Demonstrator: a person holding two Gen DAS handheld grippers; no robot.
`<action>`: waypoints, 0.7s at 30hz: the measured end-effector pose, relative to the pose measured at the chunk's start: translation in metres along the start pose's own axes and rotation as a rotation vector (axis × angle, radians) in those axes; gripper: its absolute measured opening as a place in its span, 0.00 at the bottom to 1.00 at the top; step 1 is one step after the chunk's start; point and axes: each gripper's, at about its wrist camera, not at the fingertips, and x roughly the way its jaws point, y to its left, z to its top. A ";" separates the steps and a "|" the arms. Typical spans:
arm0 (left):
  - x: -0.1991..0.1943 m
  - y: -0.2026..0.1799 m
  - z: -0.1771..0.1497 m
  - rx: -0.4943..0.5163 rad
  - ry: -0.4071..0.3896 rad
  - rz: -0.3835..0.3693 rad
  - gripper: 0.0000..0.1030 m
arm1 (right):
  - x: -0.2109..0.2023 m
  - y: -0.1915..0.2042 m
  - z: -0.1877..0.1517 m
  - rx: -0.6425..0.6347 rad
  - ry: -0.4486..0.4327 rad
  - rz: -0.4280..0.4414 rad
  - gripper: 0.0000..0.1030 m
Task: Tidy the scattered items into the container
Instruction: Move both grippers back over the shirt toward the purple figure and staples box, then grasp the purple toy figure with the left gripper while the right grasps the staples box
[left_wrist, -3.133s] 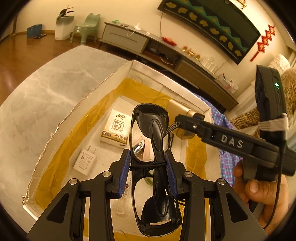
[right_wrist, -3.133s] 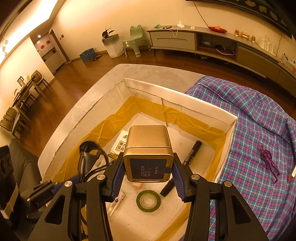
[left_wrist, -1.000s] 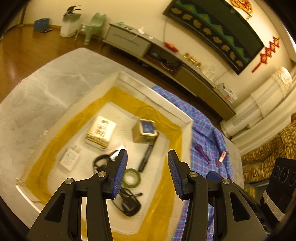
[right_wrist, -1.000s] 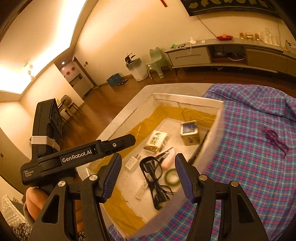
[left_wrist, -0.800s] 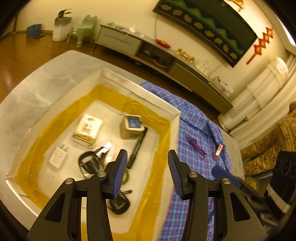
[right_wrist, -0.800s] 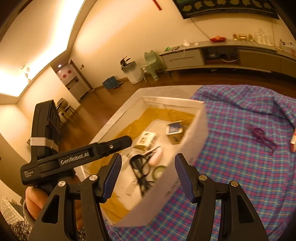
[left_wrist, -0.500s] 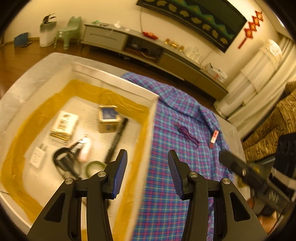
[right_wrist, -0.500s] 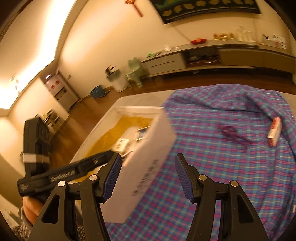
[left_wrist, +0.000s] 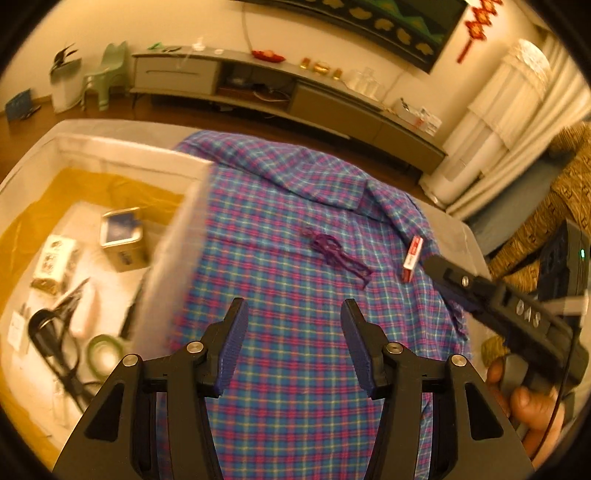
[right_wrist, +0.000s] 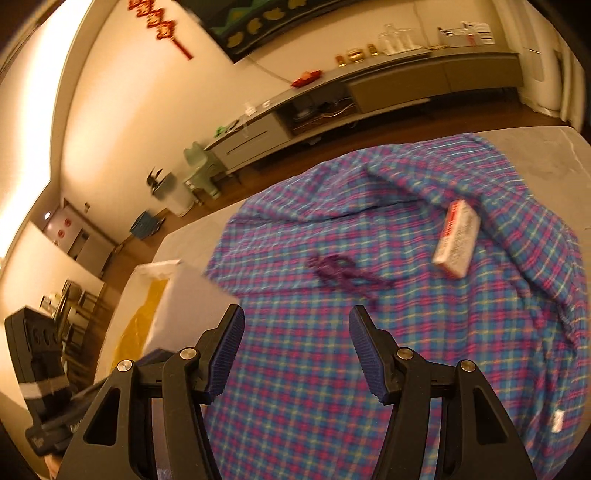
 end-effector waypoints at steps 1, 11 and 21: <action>0.004 -0.004 0.000 0.009 0.007 -0.005 0.53 | -0.001 -0.007 0.002 0.011 -0.007 -0.010 0.59; 0.074 -0.024 0.018 -0.061 0.108 -0.080 0.53 | 0.011 -0.078 0.027 0.120 -0.013 -0.096 0.59; 0.142 -0.022 0.040 -0.124 0.136 0.004 0.55 | 0.046 -0.106 0.035 0.125 0.009 -0.228 0.60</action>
